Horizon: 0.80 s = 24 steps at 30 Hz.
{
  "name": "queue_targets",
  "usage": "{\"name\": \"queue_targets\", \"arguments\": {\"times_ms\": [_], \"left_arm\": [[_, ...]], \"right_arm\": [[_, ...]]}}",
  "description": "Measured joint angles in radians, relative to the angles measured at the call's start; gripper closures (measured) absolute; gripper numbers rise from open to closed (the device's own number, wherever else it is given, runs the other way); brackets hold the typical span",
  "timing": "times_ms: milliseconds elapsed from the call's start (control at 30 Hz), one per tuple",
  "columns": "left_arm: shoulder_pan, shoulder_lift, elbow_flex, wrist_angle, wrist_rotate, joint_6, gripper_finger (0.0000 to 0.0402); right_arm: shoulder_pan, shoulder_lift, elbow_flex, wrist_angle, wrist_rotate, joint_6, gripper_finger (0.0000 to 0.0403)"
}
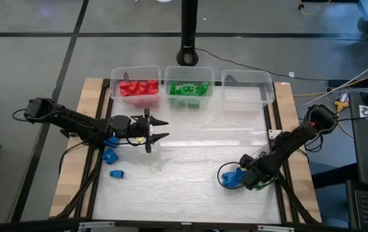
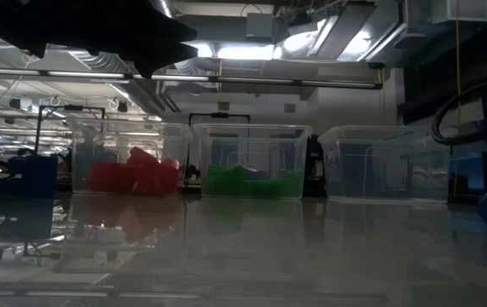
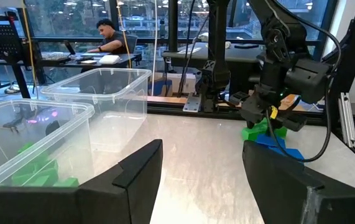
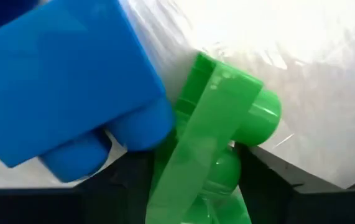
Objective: Sort blocks
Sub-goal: Put the green game piece into the middle transparent bin
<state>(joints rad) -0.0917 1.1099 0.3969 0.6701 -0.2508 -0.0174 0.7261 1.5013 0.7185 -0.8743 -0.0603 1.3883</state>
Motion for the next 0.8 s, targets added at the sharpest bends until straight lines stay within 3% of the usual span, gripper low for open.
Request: {"name": "queue_targets", "arguments": {"times_ms": [433,800], "left_arm": [[0.0,0.0,0.0,0.002,0.0,-0.001,0.0189],[0.0,0.0,0.0,0.004,0.0,-0.001,0.0189]], "right_arm": [[0.0,-0.014,0.051,-0.062,0.07,-0.066,0.0204],[-0.054,-0.111,0.178,-0.323,0.18,-0.149,0.0215]]}}
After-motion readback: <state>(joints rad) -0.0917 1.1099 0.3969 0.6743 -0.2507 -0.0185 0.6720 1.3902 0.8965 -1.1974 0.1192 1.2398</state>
